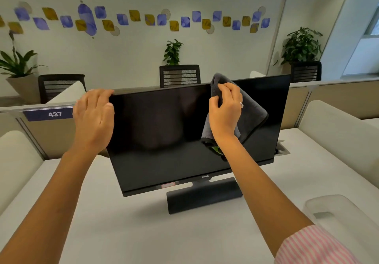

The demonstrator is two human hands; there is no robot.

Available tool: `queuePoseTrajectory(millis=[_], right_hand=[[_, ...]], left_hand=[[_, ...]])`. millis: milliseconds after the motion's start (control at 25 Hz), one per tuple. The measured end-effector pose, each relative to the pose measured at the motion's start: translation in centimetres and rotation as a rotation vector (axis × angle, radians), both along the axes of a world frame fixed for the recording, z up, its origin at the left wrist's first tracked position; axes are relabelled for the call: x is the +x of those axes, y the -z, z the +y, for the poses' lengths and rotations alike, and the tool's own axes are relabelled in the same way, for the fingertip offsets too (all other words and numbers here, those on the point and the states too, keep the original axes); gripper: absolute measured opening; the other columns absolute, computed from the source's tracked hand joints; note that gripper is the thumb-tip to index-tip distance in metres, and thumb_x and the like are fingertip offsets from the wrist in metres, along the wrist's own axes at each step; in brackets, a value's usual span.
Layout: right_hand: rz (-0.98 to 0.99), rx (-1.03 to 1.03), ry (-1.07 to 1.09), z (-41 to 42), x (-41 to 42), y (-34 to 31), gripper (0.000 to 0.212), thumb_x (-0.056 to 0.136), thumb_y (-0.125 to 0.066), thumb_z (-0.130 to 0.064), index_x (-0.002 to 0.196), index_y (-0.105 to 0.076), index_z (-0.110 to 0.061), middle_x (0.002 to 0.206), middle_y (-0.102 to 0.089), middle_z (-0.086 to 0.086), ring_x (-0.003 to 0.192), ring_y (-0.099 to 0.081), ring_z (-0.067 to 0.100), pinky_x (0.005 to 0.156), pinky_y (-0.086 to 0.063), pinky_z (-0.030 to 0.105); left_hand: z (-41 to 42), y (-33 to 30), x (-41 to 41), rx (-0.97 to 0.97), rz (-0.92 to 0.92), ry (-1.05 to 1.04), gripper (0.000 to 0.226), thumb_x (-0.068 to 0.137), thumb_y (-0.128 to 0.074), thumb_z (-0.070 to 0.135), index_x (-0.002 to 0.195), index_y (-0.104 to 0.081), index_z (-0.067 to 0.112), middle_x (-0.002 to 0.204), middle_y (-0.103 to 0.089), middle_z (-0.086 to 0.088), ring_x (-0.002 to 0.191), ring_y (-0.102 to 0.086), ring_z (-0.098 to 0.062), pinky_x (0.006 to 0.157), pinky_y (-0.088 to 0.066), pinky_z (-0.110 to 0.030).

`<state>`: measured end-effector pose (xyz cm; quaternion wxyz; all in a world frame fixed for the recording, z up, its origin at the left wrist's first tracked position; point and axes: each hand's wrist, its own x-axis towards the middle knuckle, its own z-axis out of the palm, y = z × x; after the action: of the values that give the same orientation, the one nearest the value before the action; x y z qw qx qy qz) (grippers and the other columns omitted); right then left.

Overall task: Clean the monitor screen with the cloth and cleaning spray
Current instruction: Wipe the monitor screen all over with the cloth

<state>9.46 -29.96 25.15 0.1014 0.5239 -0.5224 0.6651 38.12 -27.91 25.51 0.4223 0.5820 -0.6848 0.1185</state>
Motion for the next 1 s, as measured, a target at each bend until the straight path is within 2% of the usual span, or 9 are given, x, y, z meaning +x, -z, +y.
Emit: queuePoseTrajectory(millis=[40,120,200,360,560,640,760,920,1000], right_hand=[[-0.012,0.007,0.009,0.1,0.4,0.0,0.028,0.085,-0.056,-0.002,0.111,-0.064,-0.001,0.113,-0.061,0.014,0.105,-0.056,0.026,0.091,-0.05,0.037],[-0.022,0.019,0.012,0.3,1.1,-0.1,0.028,0.085,-0.056,-0.003,0.112,-0.064,-0.001,0.114,-0.061,0.014,0.105,-0.056,0.026,0.091,-0.05,0.036],[-0.008,0.02,-0.001,0.7,2.3,-0.2,0.028,0.085,-0.056,-0.002,0.112,-0.065,-0.001,0.113,-0.061,0.014,0.104,-0.058,0.025,0.088,-0.052,0.033],[0.064,0.007,-0.046,1.4,6.0,-0.2,0.027,0.084,-0.059,0.0,0.11,-0.066,-0.001,0.111,-0.063,0.013,0.1,-0.06,0.025,0.083,-0.048,0.022],[0.193,-0.001,-0.178,2.4,13.5,0.2,0.027,0.084,-0.06,-0.001,0.11,-0.067,-0.001,0.114,-0.064,0.013,0.103,-0.06,0.025,0.085,-0.052,0.03],[0.263,-0.012,-0.237,2.7,16.7,0.3,0.027,0.084,-0.06,-0.001,0.11,-0.068,-0.001,0.113,-0.065,0.013,0.103,-0.061,0.026,0.085,-0.052,0.03],[0.333,-0.035,-0.278,3.0,20.5,0.5,0.026,0.084,-0.062,-0.003,0.109,-0.068,-0.001,0.111,-0.066,0.015,0.103,-0.061,0.027,0.087,-0.053,0.031],[0.411,-0.084,-0.302,3.3,23.2,0.8,0.022,0.083,-0.062,-0.002,0.104,-0.068,0.001,0.106,-0.068,0.016,0.098,-0.064,0.028,0.087,-0.053,0.034],[0.437,-0.104,-0.306,3.3,23.3,0.9,0.022,0.083,-0.062,-0.001,0.103,-0.069,0.002,0.103,-0.069,0.017,0.096,-0.065,0.029,0.085,-0.054,0.035]], left_hand=[[-0.1,0.4,0.8,0.012,0.157,0.097,0.053,0.09,-0.016,0.032,0.132,-0.041,0.013,0.137,-0.04,-0.011,0.127,-0.033,-0.023,0.111,-0.023,-0.044],[0.2,0.7,1.0,0.096,0.594,0.323,0.053,0.09,-0.023,0.03,0.14,-0.033,0.017,0.145,-0.033,-0.008,0.132,-0.031,-0.018,0.114,-0.023,-0.043],[0.7,1.1,0.7,0.158,0.845,0.442,0.049,0.096,-0.024,0.027,0.144,-0.026,0.022,0.15,-0.03,-0.004,0.137,-0.029,-0.019,0.115,-0.023,-0.045],[1.7,1.2,0.4,0.242,0.95,0.526,0.042,0.103,-0.018,0.027,0.14,-0.036,0.021,0.139,-0.048,-0.001,0.127,-0.045,-0.017,0.109,-0.035,-0.04],[2.4,0.6,0.7,0.302,1.056,0.562,0.041,0.102,-0.016,0.032,0.132,-0.042,0.024,0.131,-0.053,0.004,0.113,-0.052,-0.006,0.097,-0.042,-0.029],[2.6,0.5,0.9,0.305,1.035,0.599,0.044,0.102,-0.016,0.033,0.136,-0.041,0.021,0.132,-0.054,0.001,0.116,-0.053,-0.01,0.092,-0.045,-0.027],[2.7,0.7,1.5,0.324,1.072,0.669,0.046,0.101,-0.017,0.033,0.137,-0.042,0.019,0.13,-0.057,-0.004,0.118,-0.054,-0.015,0.095,-0.046,-0.032],[2.5,1.1,2.6,0.325,1.21,0.728,0.042,0.1,-0.022,0.034,0.114,-0.058,0.019,0.1,-0.068,-0.004,0.097,-0.063,-0.016,0.077,-0.054,-0.026],[2.3,1.3,3.6,0.364,1.236,0.78,0.048,0.098,-0.021,0.04,0.121,-0.055,0.014,0.108,-0.064,-0.01,0.102,-0.06,-0.021,0.082,-0.051,-0.03]])
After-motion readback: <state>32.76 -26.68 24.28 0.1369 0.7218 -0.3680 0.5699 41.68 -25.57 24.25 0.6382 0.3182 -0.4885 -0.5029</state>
